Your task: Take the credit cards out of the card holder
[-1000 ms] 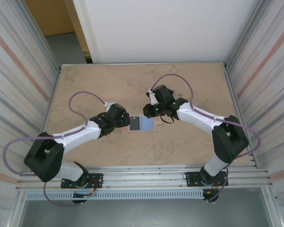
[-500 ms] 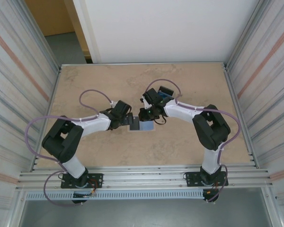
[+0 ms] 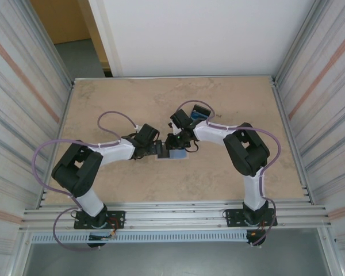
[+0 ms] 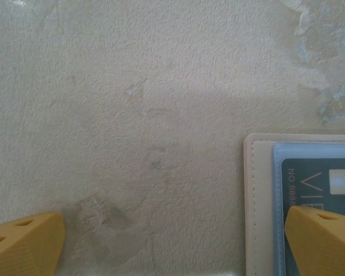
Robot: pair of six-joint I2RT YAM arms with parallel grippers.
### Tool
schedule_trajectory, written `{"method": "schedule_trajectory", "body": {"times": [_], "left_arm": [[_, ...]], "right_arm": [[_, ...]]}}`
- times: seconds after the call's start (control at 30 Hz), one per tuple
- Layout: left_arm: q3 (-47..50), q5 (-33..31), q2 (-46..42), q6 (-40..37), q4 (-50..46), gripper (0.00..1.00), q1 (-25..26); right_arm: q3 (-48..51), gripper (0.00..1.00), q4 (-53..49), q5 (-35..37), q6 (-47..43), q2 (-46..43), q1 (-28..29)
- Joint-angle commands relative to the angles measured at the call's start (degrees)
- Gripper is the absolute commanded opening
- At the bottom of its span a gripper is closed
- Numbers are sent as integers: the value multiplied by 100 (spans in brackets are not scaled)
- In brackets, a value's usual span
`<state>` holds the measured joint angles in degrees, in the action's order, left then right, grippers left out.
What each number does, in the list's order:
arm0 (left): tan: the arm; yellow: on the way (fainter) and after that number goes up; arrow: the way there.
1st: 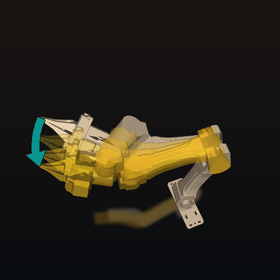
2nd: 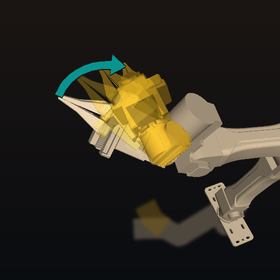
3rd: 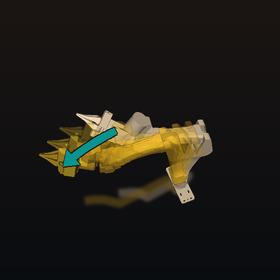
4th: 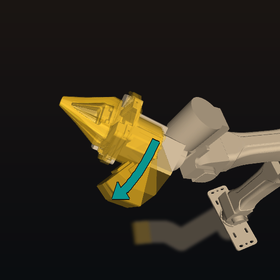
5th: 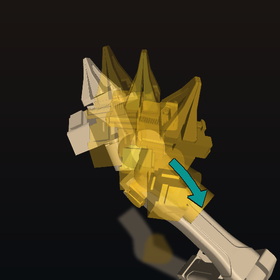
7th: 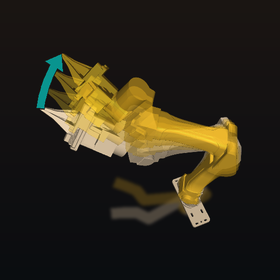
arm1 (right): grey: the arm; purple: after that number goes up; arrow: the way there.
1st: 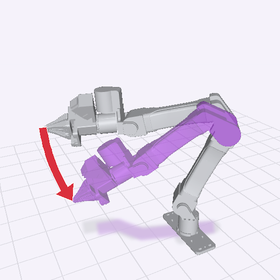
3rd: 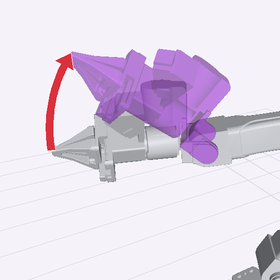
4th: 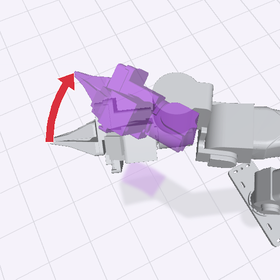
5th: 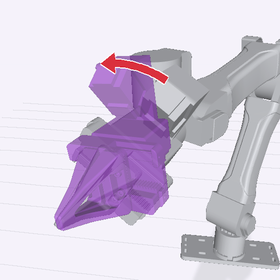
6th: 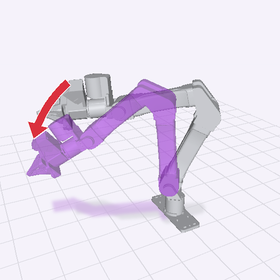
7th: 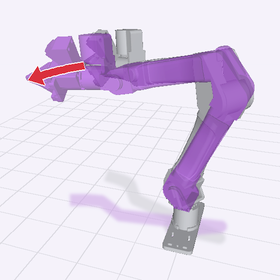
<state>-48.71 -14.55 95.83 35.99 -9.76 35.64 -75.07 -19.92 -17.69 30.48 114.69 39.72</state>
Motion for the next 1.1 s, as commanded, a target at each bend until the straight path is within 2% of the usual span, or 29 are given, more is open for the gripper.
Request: {"method": "schedule_trajectory", "body": {"times": [0.0,0.13,0.4,0.77,1.07], "left_arm": [[137,23,49,-31,-92,99,33],[151,-23,36,-42,-139,99,66],[239,-89,-55,-31,-198,99,101],[252,-136,-135,-22,-240,99,130],[278,-138,-143,39,-273,99,161]], "right_arm": [[-133,27,-12,-230,186,138,-40],[-23,29,204,-425,324,185,-78],[506,25,1126,-1129,894,109,-328],[620,25,1119,-1178,1023,105,-292],[840,20,1613,-1513,1301,-34,-369]]}}
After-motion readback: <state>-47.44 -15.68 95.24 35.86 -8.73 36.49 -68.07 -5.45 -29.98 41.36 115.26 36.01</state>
